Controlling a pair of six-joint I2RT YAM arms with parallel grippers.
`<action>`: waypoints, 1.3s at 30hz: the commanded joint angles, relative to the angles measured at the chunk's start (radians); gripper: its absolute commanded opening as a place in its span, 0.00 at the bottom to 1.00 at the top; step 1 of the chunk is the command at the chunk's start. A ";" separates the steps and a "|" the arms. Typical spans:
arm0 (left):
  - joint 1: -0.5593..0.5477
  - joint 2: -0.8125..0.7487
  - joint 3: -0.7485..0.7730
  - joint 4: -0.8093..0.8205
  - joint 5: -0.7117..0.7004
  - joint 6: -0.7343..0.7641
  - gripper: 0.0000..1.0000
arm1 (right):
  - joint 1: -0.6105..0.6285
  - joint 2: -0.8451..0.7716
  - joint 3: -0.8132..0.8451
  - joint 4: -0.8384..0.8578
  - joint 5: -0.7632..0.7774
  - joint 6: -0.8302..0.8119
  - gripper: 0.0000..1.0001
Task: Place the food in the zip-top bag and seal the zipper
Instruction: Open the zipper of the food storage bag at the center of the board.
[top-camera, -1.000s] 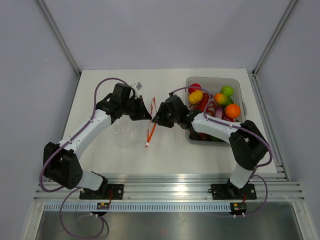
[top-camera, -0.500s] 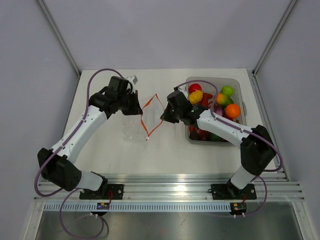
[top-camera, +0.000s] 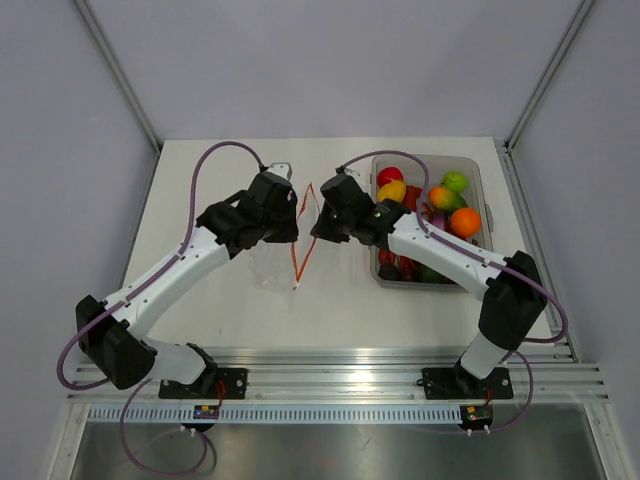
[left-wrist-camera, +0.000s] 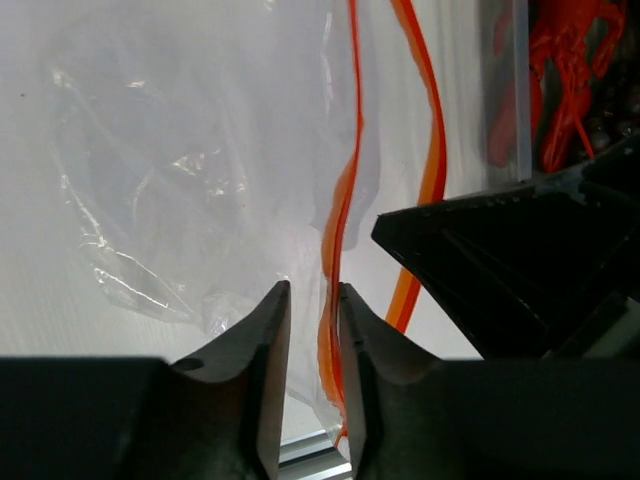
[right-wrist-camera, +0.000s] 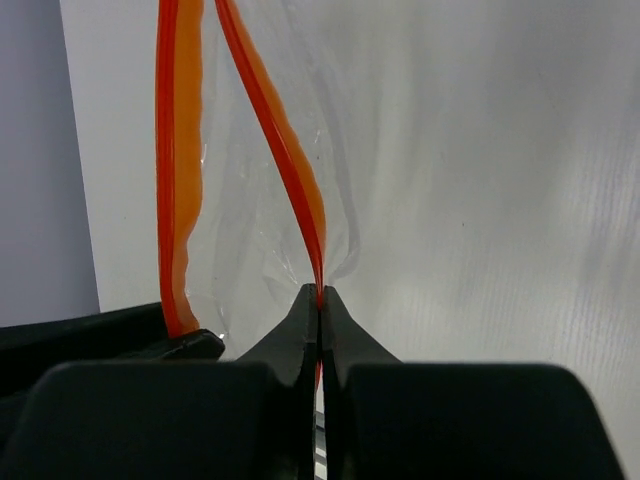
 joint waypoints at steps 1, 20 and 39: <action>0.002 -0.004 0.034 0.026 -0.098 -0.026 0.35 | 0.005 -0.017 0.003 -0.035 0.051 0.027 0.00; -0.023 0.040 -0.007 0.107 -0.026 -0.038 0.52 | 0.005 -0.042 -0.043 0.001 0.034 0.035 0.00; -0.040 0.109 -0.043 0.122 -0.030 -0.023 0.32 | 0.006 -0.063 -0.052 0.004 0.032 0.030 0.00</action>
